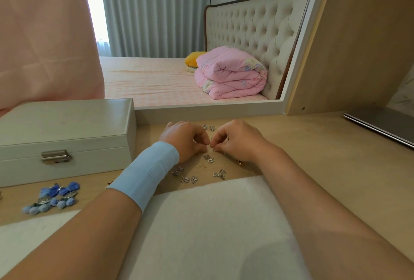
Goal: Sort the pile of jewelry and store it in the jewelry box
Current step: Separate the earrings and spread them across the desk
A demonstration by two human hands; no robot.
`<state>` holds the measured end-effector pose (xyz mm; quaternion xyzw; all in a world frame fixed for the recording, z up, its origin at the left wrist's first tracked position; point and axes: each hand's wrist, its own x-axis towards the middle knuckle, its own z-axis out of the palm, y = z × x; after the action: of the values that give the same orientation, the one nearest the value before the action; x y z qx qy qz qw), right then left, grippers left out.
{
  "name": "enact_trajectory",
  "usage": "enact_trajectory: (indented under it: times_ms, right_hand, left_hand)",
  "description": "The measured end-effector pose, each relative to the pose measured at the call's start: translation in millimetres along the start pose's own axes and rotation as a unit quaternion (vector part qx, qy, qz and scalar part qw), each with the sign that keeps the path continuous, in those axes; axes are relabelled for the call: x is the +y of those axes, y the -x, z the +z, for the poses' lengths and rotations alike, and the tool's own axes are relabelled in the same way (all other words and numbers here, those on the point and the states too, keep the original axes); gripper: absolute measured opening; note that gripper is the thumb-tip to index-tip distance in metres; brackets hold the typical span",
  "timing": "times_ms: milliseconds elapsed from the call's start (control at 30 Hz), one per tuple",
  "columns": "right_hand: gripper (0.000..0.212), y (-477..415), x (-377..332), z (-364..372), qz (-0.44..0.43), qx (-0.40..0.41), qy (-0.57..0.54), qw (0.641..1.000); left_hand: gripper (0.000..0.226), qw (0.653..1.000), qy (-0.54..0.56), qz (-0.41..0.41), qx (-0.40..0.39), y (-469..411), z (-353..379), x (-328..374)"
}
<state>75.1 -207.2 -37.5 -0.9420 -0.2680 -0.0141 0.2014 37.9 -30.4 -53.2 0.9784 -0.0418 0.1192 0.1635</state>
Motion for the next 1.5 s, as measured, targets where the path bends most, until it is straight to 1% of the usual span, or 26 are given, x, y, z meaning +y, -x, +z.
enact_trajectory:
  times_ms: [67, 167, 233, 300, 400, 500, 567, 600, 667, 767, 867, 967, 1067, 1133, 1233, 1300, 1367, 1467, 1500]
  right_hand:
    - [0.015, -3, 1, 2, 0.007, 0.007, -0.003, 1.000]
    - [0.027, -4, 2, 1, 0.007, 0.017, -0.022, 1.000]
    - [0.024, -3, 5, -2, 0.014, 0.021, -0.028, 0.999]
    - [0.020, -3, 8, -5, 0.020, 0.016, -0.026, 0.999]
    - [0.019, -2, 7, -5, 0.020, 0.003, -0.024, 1.000]
    - [0.014, -4, 5, 0, 0.015, 0.020, -0.018, 1.000]
    - [0.008, -6, 7, -7, 0.023, 0.031, -0.015, 0.999]
    - [0.007, -5, 10, -13, 0.032, 0.024, -0.014, 0.999]
    - [0.004, -1, 14, -27, 0.049, -0.018, -0.014, 0.999]
    - [0.017, 6, 12, -32, 0.072, -0.082, 0.001, 0.994]
    - [0.013, 5, 10, -24, 0.074, -0.097, 0.025, 0.992]
    - [0.007, 4, 11, -24, 0.076, -0.072, 0.028, 0.994]
    - [0.015, 8, 8, -28, 0.076, -0.053, 0.033, 0.995]
    - [0.021, 9, 2, -27, 0.068, -0.055, 0.040, 0.995]
    - [0.017, 8, -2, -22, 0.054, -0.073, 0.052, 0.995]
    - [0.013, 7, 1, -23, 0.051, -0.077, 0.040, 0.995]
    - [0.010, 7, 6, -26, 0.053, -0.064, 0.022, 0.996]
    - [0.011, 8, 9, -32, 0.044, -0.052, -0.002, 0.998]
    - [0.011, 9, 9, -34, 0.039, -0.050, -0.030, 0.998]
  left_hand:
    - [0.010, 1.000, 0.017, 0.001, 0.005, -1, -1, -2]
    - [0.016, 1.000, 0.027, -0.005, -0.004, -1, -6, -5]
    - [0.017, 1.000, 0.015, -0.004, -0.008, -1, -6, -6]
    - [0.013, 1.000, -0.004, 0.002, -0.002, -2, -2, -4]
    - [0.007, 0.999, -0.025, 0.009, 0.017, -3, 4, 2]
    - [0.007, 0.999, -0.034, 0.012, 0.025, -4, 7, 7]
    - [0.009, 1.000, -0.020, 0.004, 0.019, -4, 5, 7]
    - [0.011, 1.000, -0.008, -0.002, 0.016, -3, 2, 6]
    - [0.015, 1.000, 0.025, -0.010, 0.016, -2, -4, 3]
    - [0.018, 0.997, 0.073, -0.015, 0.029, -1, -12, 3]
    - [0.016, 0.995, 0.098, -0.010, 0.026, 1, -14, 7]
    - [0.012, 0.994, 0.113, -0.005, 0.005, 3, -15, 10]
    - [0.011, 0.993, 0.120, -0.006, -0.004, 4, -17, 11]
    - [0.013, 0.992, 0.122, -0.005, -0.004, 4, -18, 11]
    - [0.013, 0.993, 0.119, -0.004, -0.007, 5, -19, 12]
    - [0.011, 0.993, 0.118, -0.006, -0.008, 5, -19, 12]
    - [0.010, 0.993, 0.122, -0.006, -0.006, 4, -20, 12]
    - [0.011, 0.991, 0.134, -0.001, -0.005, 3, -21, 13]
    - [0.012, 0.989, 0.148, 0.001, -0.010, 3, -22, 14]
